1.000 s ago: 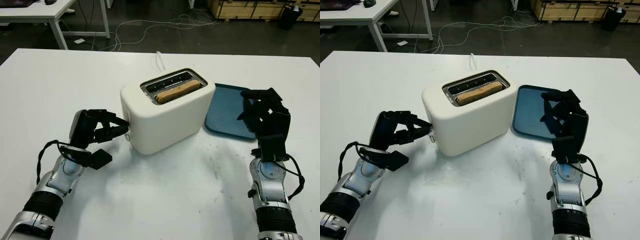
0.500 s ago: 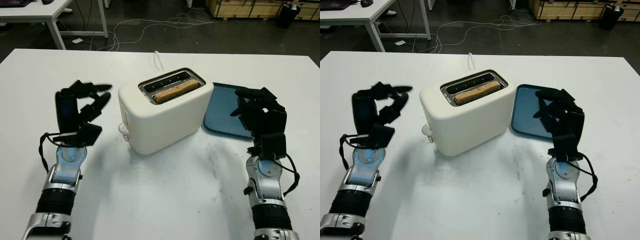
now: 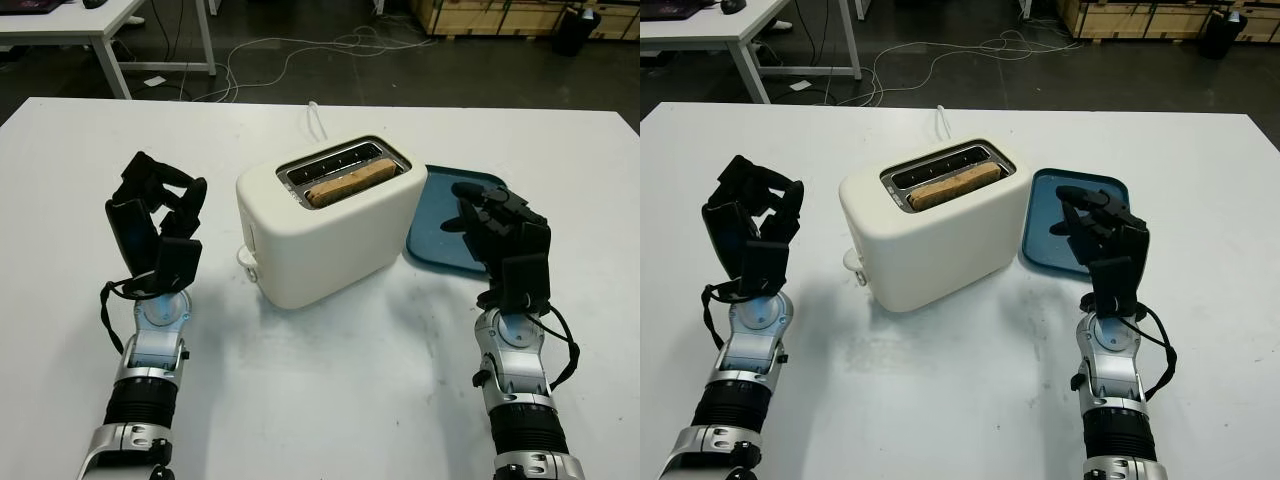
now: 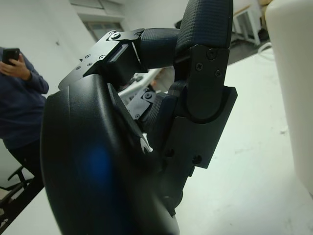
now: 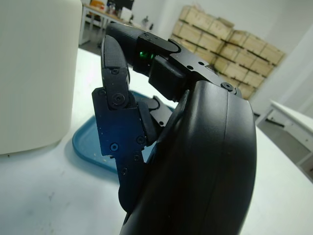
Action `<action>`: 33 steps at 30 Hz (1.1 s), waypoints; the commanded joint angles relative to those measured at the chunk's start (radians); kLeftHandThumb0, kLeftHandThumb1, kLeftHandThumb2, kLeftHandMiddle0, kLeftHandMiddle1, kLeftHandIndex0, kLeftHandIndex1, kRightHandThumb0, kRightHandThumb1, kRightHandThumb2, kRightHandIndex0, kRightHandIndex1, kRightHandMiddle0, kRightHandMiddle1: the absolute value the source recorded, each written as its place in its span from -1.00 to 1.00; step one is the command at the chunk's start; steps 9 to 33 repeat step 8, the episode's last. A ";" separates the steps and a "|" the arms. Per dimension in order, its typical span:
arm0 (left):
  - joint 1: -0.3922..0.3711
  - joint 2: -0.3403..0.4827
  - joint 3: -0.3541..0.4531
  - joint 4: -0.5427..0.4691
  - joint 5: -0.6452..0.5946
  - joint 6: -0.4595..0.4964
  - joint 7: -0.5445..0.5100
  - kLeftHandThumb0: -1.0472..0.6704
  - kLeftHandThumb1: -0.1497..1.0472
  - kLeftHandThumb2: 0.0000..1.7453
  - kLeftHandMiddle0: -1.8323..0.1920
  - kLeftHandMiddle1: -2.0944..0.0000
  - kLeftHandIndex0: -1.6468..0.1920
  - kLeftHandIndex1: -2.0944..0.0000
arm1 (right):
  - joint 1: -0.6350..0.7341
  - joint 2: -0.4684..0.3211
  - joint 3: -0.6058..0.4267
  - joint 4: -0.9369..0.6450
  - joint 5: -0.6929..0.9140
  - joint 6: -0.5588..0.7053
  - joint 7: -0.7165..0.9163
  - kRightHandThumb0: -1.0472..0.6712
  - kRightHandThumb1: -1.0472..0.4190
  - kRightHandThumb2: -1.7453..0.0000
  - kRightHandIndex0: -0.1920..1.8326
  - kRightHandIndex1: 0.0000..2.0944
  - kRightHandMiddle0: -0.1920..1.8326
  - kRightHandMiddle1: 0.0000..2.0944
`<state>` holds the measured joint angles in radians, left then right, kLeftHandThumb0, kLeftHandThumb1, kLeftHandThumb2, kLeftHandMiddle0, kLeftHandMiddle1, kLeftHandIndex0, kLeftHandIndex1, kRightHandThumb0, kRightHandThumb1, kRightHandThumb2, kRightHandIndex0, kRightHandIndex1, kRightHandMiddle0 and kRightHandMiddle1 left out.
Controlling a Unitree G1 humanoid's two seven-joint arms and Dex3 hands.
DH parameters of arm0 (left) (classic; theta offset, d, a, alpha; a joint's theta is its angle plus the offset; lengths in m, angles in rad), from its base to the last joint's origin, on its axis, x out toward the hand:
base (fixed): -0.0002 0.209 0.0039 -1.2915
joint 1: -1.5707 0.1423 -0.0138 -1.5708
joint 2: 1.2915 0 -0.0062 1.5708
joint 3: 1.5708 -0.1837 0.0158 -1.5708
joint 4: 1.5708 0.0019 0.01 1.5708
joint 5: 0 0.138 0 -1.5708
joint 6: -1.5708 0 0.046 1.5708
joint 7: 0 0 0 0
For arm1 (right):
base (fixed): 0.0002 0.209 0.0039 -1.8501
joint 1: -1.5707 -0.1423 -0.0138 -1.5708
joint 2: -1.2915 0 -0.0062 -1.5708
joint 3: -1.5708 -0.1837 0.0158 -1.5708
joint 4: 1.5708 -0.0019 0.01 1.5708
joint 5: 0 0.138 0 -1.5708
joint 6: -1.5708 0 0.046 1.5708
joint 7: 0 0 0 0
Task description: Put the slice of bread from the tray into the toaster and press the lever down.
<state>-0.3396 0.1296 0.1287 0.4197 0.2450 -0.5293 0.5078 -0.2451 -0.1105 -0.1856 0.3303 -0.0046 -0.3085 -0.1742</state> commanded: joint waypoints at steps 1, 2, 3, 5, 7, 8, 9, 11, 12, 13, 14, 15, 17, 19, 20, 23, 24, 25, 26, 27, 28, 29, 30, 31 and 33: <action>0.002 -0.014 0.000 0.005 0.001 0.015 0.005 -0.96 0.79 -0.55 -0.19 -0.67 -0.03 -0.58 | -0.007 0.007 -0.006 -0.021 -0.002 0.026 -0.016 -0.33 -0.83 0.79 0.05 0.11 0.15 -0.41; 0.002 -0.018 -0.001 0.006 -0.004 0.015 0.001 -0.95 0.79 -0.57 -0.19 -0.67 -0.04 -0.58 | -0.006 0.008 -0.005 -0.023 -0.005 0.030 -0.020 -0.31 -0.83 0.78 0.06 0.12 0.15 -0.39; 0.000 -0.022 -0.001 0.009 -0.008 0.013 -0.001 -0.95 0.79 -0.57 -0.19 -0.67 -0.04 -0.57 | -0.004 0.008 -0.004 -0.027 -0.009 0.035 -0.025 -0.31 -0.83 0.77 0.06 0.13 0.14 -0.35; -0.006 -0.026 -0.001 0.020 -0.006 0.006 0.002 -0.94 0.79 -0.58 -0.20 -0.67 -0.08 -0.56 | -0.001 0.006 -0.001 -0.030 -0.014 0.032 -0.027 -0.31 -0.83 0.75 0.06 0.17 0.11 -0.27; -0.009 -0.028 -0.001 0.026 -0.006 0.003 0.002 -0.94 0.79 -0.57 -0.21 -0.67 -0.09 -0.56 | 0.002 0.005 0.000 -0.033 -0.014 0.026 -0.027 -0.31 -0.83 0.75 0.05 0.18 0.09 -0.23; -0.010 -0.030 -0.001 0.027 -0.008 0.003 0.000 -0.93 0.79 -0.57 -0.21 -0.67 -0.09 -0.55 | 0.004 0.006 0.000 -0.038 -0.015 0.028 -0.030 -0.31 -0.83 0.74 0.05 0.19 0.09 -0.22; -0.010 -0.030 -0.001 0.027 -0.008 0.003 0.000 -0.93 0.79 -0.57 -0.21 -0.67 -0.09 -0.55 | 0.004 0.006 0.000 -0.038 -0.015 0.028 -0.030 -0.31 -0.83 0.74 0.05 0.19 0.09 -0.22; -0.010 -0.030 -0.001 0.027 -0.008 0.003 0.000 -0.93 0.79 -0.57 -0.21 -0.67 -0.09 -0.55 | 0.004 0.006 0.000 -0.038 -0.015 0.028 -0.030 -0.31 -0.83 0.74 0.05 0.19 0.09 -0.22; -0.010 -0.030 -0.001 0.027 -0.008 0.003 0.000 -0.93 0.79 -0.57 -0.21 -0.67 -0.09 -0.55 | 0.004 0.006 0.000 -0.038 -0.015 0.028 -0.030 -0.31 -0.83 0.74 0.05 0.19 0.09 -0.22; -0.010 -0.030 -0.001 0.027 -0.008 0.003 0.000 -0.93 0.79 -0.57 -0.21 -0.67 -0.09 -0.55 | 0.004 0.006 0.000 -0.038 -0.015 0.028 -0.030 -0.31 -0.83 0.74 0.05 0.19 0.09 -0.22; -0.010 -0.030 -0.001 0.027 -0.008 0.003 0.000 -0.93 0.79 -0.57 -0.21 -0.67 -0.09 -0.55 | 0.004 0.006 0.000 -0.038 -0.015 0.028 -0.030 -0.31 -0.83 0.74 0.05 0.19 0.09 -0.22; -0.010 -0.030 -0.001 0.027 -0.008 0.003 0.000 -0.93 0.79 -0.57 -0.21 -0.67 -0.09 -0.55 | 0.004 0.006 0.000 -0.038 -0.015 0.028 -0.030 -0.31 -0.83 0.74 0.05 0.19 0.09 -0.22; -0.010 -0.030 -0.001 0.027 -0.008 0.003 0.000 -0.93 0.79 -0.57 -0.21 -0.67 -0.09 -0.55 | 0.004 0.006 0.000 -0.038 -0.015 0.028 -0.030 -0.31 -0.83 0.74 0.05 0.19 0.09 -0.22; -0.010 -0.030 -0.001 0.027 -0.008 0.003 0.000 -0.93 0.79 -0.57 -0.21 -0.67 -0.09 -0.55 | 0.004 0.006 0.000 -0.038 -0.015 0.028 -0.030 -0.31 -0.83 0.74 0.05 0.19 0.09 -0.22; -0.010 -0.030 -0.001 0.027 -0.008 0.003 0.000 -0.93 0.79 -0.57 -0.21 -0.67 -0.09 -0.55 | 0.004 0.006 0.000 -0.038 -0.015 0.028 -0.030 -0.31 -0.83 0.74 0.05 0.19 0.09 -0.22; -0.010 -0.030 -0.001 0.027 -0.008 0.003 0.000 -0.93 0.79 -0.57 -0.21 -0.67 -0.09 -0.55 | 0.004 0.006 0.000 -0.038 -0.015 0.028 -0.030 -0.31 -0.83 0.74 0.05 0.19 0.09 -0.22; -0.010 -0.030 -0.001 0.027 -0.008 0.003 0.000 -0.93 0.79 -0.57 -0.21 -0.67 -0.09 -0.55 | 0.004 0.006 0.000 -0.038 -0.015 0.028 -0.030 -0.31 -0.83 0.74 0.05 0.19 0.09 -0.22; -0.010 -0.030 -0.001 0.027 -0.008 0.003 0.000 -0.93 0.79 -0.57 -0.21 -0.67 -0.09 -0.55 | 0.004 0.006 0.000 -0.038 -0.015 0.028 -0.030 -0.31 -0.83 0.74 0.05 0.19 0.09 -0.22; -0.010 -0.030 -0.001 0.027 -0.008 0.003 0.000 -0.93 0.79 -0.57 -0.21 -0.67 -0.09 -0.55 | 0.004 0.006 0.000 -0.038 -0.015 0.028 -0.030 -0.31 -0.83 0.74 0.05 0.19 0.09 -0.22; -0.010 -0.030 -0.001 0.027 -0.008 0.003 0.000 -0.93 0.79 -0.57 -0.21 -0.67 -0.09 -0.55 | 0.004 0.006 0.000 -0.038 -0.015 0.028 -0.030 -0.31 -0.83 0.74 0.05 0.19 0.09 -0.22; -0.010 -0.030 -0.001 0.027 -0.008 0.003 0.000 -0.93 0.79 -0.57 -0.21 -0.67 -0.09 -0.55 | 0.004 0.006 0.000 -0.038 -0.015 0.028 -0.030 -0.31 -0.83 0.74 0.05 0.19 0.09 -0.22; -0.010 -0.030 -0.001 0.027 -0.008 0.003 0.000 -0.93 0.79 -0.57 -0.21 -0.67 -0.09 -0.55 | 0.004 0.006 0.000 -0.038 -0.015 0.028 -0.030 -0.31 -0.83 0.74 0.05 0.19 0.09 -0.22; -0.010 -0.030 -0.001 0.027 -0.008 0.003 0.000 -0.93 0.79 -0.57 -0.21 -0.67 -0.09 -0.55 | 0.004 0.006 0.000 -0.038 -0.015 0.028 -0.030 -0.31 -0.83 0.74 0.05 0.19 0.09 -0.22; -0.010 -0.030 -0.001 0.027 -0.008 0.003 0.000 -0.93 0.79 -0.57 -0.21 -0.67 -0.09 -0.55 | 0.004 0.006 0.000 -0.038 -0.015 0.028 -0.030 -0.31 -0.83 0.74 0.05 0.19 0.09 -0.22; -0.010 -0.030 -0.001 0.027 -0.008 0.003 0.000 -0.93 0.79 -0.57 -0.21 -0.67 -0.09 -0.55 | 0.004 0.006 0.000 -0.038 -0.015 0.028 -0.030 -0.31 -0.83 0.74 0.05 0.19 0.09 -0.22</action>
